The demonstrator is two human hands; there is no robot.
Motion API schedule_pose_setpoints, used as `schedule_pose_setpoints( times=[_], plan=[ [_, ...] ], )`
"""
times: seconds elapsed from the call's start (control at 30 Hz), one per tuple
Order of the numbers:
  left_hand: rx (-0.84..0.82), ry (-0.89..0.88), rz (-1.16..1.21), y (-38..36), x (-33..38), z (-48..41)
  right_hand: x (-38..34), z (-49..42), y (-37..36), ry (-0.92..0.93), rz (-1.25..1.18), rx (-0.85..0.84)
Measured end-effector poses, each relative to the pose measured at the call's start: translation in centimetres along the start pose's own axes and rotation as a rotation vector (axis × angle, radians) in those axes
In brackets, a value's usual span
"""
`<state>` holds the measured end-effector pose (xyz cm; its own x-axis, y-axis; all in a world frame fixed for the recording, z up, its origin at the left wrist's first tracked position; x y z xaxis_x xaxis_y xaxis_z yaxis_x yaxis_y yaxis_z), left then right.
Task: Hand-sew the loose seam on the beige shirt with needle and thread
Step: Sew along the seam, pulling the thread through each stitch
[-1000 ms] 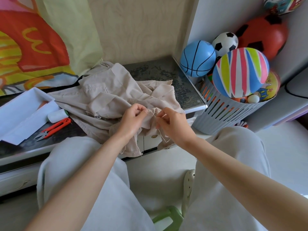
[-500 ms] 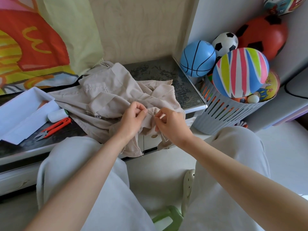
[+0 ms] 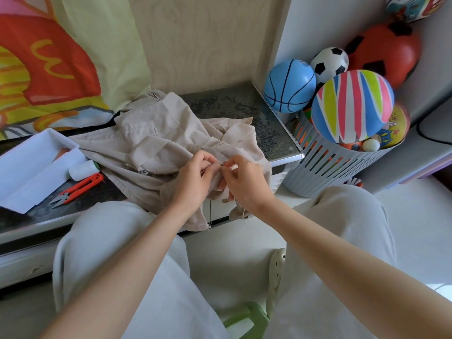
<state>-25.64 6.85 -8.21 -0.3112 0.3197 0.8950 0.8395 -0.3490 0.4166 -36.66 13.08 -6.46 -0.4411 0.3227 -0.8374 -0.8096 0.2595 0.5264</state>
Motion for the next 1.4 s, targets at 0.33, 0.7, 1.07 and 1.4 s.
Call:
schedule_pose_setpoints(
  times=[0.33, 0.7, 1.07, 1.4],
  plan=[
    [0.073, 0.017, -0.065, 0.6, -0.2, -0.2, 0.1, 1.0, -0.3, 0.068, -0.092, -0.073],
    [-0.003, -0.004, 0.008, 0.3, 0.5, 0.0, 0.3, 0.4, 0.0, -0.009, -0.327, -0.059],
    [-0.052, -0.051, 0.003, 0.3, 1.1, 0.5, -0.6, 0.1, 1.8, -0.334, -0.224, -0.216],
    [-0.039, -0.152, 0.039, 0.6, 1.7, 0.6, -0.4, 0.3, 2.0, -0.47, -0.421, -0.273]
  ],
)
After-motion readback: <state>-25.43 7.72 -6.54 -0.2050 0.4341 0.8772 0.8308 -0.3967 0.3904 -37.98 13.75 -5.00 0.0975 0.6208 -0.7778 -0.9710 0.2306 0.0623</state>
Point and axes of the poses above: each hand's wrist, its own z-axis away from the middle knuckle, its own y-axis out of the back of the hand, x = y × z, the point moved 3 cm from there along -z, towards the middle knuckle, and after that the axes turned 4 degrees about -y, right-handed, at the moved point
